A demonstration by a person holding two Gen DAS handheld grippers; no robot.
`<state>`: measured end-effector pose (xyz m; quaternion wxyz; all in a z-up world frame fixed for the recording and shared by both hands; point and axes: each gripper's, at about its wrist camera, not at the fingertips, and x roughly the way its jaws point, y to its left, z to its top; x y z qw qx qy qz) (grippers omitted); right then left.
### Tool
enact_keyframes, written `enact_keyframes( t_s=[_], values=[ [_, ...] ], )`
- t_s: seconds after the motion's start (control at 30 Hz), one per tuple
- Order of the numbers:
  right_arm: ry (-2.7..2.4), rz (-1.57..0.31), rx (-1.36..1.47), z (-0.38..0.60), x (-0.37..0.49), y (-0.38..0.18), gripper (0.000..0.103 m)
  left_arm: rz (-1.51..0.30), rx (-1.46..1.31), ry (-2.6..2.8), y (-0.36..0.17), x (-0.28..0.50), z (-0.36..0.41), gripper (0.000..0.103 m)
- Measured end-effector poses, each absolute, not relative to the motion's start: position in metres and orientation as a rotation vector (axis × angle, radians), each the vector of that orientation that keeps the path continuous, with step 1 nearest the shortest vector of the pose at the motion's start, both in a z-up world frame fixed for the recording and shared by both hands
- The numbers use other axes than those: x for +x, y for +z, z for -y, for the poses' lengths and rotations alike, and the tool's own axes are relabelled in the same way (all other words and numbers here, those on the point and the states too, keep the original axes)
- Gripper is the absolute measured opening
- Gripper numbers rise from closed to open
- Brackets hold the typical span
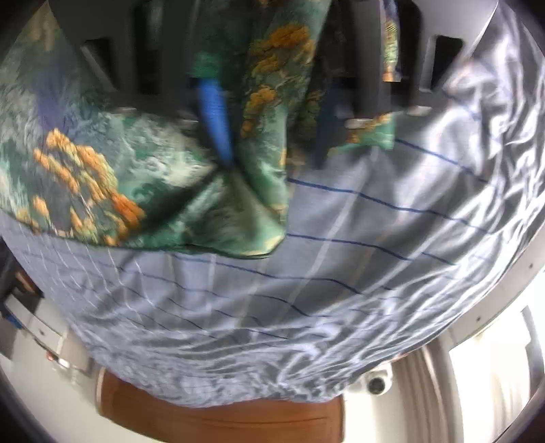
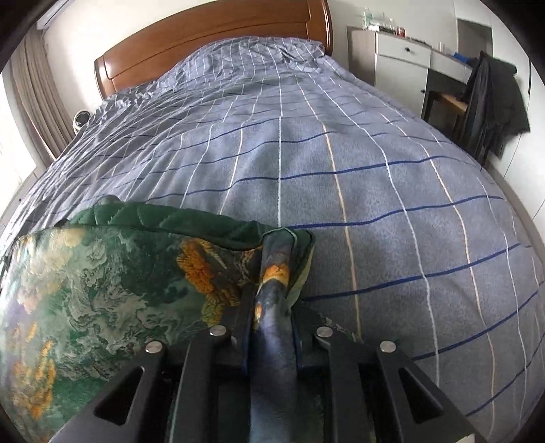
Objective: Fold large clothes
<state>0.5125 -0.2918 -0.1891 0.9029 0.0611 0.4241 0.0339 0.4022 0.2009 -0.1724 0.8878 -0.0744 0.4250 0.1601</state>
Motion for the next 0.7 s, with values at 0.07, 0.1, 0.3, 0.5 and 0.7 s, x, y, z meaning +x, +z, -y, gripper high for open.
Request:
enact_keyframes(
  t_s=[0.07,0.1,0.3,0.5,0.7],
  values=[
    [0.053,-0.895,0.133,0.298,0.512,-0.178,0.038,-0.851,-0.194,0.316,-0.154,0.393,-0.21,0.094],
    [0.041,-0.896,0.131,0.3,0.511,-0.172,0.065,-0.828,-0.209,0.306,-0.146,0.387,-0.213,0.094],
    [0.012,-0.795,0.104,0.314,0.488,-0.116,0.087,-0.734,-0.29,0.276,-0.104,0.351,-0.23,0.097],
    [0.147,-0.726,0.03,0.29,0.438,-0.073,0.087,-0.701,-0.201,0.232,-0.095,0.313,-0.215,0.099],
    [0.283,-0.731,0.001,0.248,0.372,-0.079,0.087,-0.725,-0.22,0.192,-0.109,0.271,-0.197,0.099]
  ],
)
